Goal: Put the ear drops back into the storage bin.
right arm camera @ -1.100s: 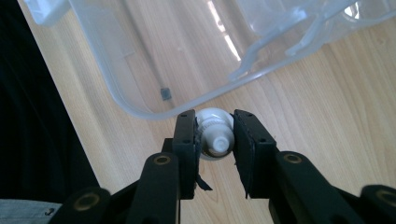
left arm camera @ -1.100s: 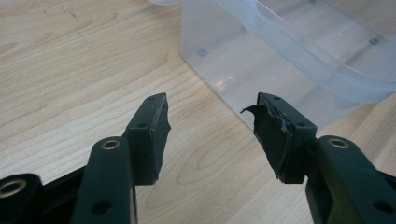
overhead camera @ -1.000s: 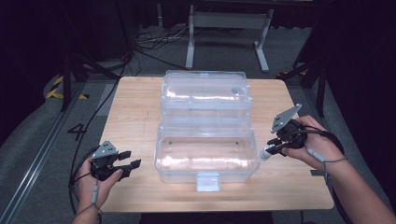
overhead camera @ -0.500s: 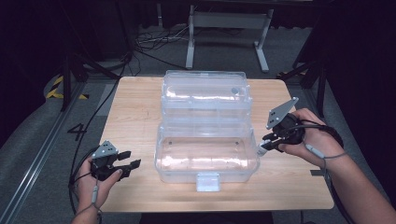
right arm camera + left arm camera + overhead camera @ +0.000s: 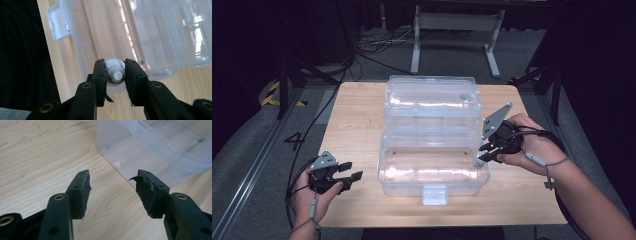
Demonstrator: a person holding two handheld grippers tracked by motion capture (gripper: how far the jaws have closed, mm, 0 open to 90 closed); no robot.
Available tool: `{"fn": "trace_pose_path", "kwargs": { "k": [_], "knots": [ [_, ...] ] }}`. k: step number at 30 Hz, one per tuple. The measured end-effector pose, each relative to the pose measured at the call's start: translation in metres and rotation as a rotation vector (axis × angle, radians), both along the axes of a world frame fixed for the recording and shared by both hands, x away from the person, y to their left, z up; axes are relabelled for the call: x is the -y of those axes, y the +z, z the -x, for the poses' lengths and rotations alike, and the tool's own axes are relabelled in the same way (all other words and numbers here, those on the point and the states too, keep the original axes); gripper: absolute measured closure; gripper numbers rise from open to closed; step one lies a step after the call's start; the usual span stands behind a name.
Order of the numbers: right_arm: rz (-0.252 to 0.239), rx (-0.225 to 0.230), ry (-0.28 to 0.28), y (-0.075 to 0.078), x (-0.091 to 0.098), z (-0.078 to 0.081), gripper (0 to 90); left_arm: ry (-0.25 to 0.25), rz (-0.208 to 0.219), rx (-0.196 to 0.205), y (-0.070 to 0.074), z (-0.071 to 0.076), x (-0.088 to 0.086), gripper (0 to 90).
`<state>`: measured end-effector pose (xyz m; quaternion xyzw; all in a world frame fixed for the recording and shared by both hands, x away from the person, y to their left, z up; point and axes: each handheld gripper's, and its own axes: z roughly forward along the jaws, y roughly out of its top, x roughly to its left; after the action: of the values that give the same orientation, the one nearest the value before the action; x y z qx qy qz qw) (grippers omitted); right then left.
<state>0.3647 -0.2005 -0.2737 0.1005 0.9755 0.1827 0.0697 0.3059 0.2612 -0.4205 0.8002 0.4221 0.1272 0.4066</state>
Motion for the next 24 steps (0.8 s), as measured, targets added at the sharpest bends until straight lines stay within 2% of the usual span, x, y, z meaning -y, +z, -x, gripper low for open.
{"fn": "trace_pose_path", "kwargs": {
  "k": [10, 15, 17, 24],
  "knots": [
    [0.033, -0.028, 0.048, -0.013, -0.015, -0.005, 71.3, -0.001, 0.001, -0.001, -0.001, 0.000, 0.000, 45.5],
    [0.066, -0.051, 0.063, -0.029, -0.022, -0.008, 71.2, -0.001, -0.002, -0.002, -0.001, -0.001, -0.001, 45.5],
    [0.077, -0.047, 0.080, -0.037, -0.023, -0.011, 71.3, -0.002, -0.004, -0.002, -0.001, -0.001, 0.000, 45.4],
    [0.120, -0.085, 0.078, -0.060, -0.027, -0.014, 71.3, 0.000, -0.002, -0.004, -0.001, -0.001, 0.000, 45.3]
  ]
}}
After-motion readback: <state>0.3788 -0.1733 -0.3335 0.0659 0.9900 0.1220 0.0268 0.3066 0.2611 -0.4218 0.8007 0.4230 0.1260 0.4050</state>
